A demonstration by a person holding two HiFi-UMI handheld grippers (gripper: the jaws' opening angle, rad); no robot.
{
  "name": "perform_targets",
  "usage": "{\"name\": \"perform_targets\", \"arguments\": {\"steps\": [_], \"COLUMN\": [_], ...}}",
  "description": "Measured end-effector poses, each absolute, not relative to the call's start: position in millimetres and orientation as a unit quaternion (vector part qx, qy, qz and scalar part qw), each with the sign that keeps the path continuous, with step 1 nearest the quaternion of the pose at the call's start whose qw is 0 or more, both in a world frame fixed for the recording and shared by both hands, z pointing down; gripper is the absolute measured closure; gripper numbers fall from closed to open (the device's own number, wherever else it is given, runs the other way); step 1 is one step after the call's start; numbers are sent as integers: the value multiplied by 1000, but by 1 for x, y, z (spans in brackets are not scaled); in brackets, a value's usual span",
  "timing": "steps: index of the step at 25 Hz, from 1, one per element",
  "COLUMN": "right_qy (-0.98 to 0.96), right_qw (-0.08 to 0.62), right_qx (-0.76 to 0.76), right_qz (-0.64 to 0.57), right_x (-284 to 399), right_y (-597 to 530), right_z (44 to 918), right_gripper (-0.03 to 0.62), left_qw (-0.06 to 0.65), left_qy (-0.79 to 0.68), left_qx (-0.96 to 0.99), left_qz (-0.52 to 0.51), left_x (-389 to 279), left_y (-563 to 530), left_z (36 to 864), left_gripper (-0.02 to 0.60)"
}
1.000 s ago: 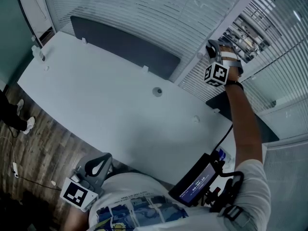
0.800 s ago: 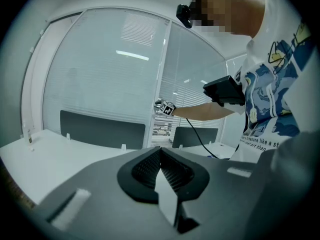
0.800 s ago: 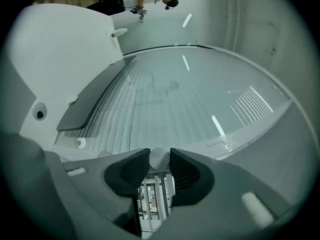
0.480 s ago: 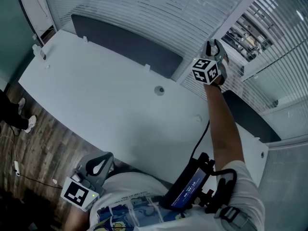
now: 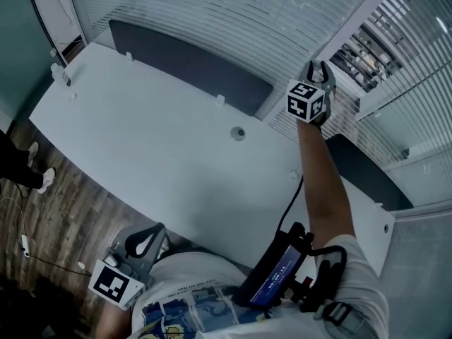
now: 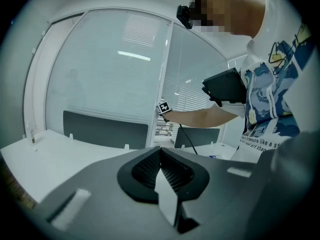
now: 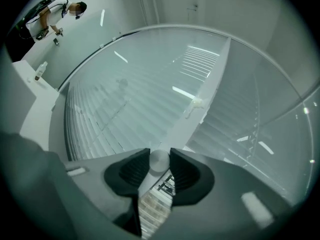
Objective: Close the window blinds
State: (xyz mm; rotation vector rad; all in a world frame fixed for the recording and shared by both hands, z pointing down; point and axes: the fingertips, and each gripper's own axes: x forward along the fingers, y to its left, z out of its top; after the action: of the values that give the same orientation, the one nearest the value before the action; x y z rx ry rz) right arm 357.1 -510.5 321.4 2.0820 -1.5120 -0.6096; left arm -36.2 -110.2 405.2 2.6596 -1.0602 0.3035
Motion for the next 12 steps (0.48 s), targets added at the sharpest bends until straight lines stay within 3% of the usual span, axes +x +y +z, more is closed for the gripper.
{"name": "perform_targets", "arguments": {"steps": [12], "right_qy": [-583], "right_qw": [223], "right_qx": [763], "right_qz": [-166], "right_x": [353], "right_y": [-505], "right_z": [318], "right_gripper": [462], "left_qw": [123], "left_qy": [-345], "left_qx": [925], "left_qz": [101], "left_x": [-50], "left_y": [-117], "left_z": [403], "left_gripper": [575]}}
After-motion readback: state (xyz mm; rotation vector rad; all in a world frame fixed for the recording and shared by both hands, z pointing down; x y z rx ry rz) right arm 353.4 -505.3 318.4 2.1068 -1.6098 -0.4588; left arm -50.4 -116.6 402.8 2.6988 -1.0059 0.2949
